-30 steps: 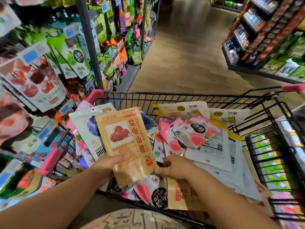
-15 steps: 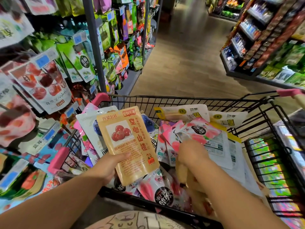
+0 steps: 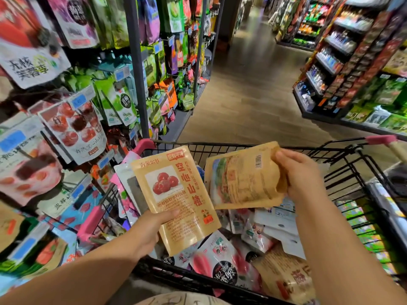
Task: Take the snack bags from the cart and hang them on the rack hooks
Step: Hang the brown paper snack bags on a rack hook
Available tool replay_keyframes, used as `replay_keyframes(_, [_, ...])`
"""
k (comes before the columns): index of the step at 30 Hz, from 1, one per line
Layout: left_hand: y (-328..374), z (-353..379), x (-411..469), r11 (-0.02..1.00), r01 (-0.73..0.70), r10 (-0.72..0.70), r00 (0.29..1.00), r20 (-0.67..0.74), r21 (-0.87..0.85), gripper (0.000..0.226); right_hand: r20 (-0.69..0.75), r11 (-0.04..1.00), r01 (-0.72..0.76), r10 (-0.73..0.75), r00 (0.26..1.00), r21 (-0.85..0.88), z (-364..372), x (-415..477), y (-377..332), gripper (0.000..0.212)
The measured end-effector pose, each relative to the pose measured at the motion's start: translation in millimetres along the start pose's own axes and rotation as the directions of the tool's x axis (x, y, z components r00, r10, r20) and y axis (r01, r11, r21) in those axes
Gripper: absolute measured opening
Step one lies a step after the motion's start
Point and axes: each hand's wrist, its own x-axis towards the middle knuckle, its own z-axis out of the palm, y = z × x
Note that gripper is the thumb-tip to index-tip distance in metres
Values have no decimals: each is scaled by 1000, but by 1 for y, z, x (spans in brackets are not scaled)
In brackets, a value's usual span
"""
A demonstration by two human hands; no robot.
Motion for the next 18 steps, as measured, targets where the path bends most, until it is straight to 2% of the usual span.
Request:
replay_keyframes(5, [2,14,-2,1000,-27,27,1000,15,12,51,17,983,-178,177,984,50,2,-17,64,6])
replay_keyframes(6, [0,14,-2,999,-20,20,1000,5,24,53,25,976,-211,210,977,50,-2,-21,74,9])
replay_keyframes(10, [-13,-2,5,997,15,-11,998,-57,74,90,140,925,-360,343,929,123,-19,-31,85,24])
replay_keyframes(13, [-21,-13,14,993,56,-50,997,-56,106,89,166,919,-390,377,911,52,-22,-32,88,26])
replay_keyframes(18, [-24,-18,20,992,78,-71,995,-75,103,84,150,888,-427,404,902,173,-13,-30,99,28])
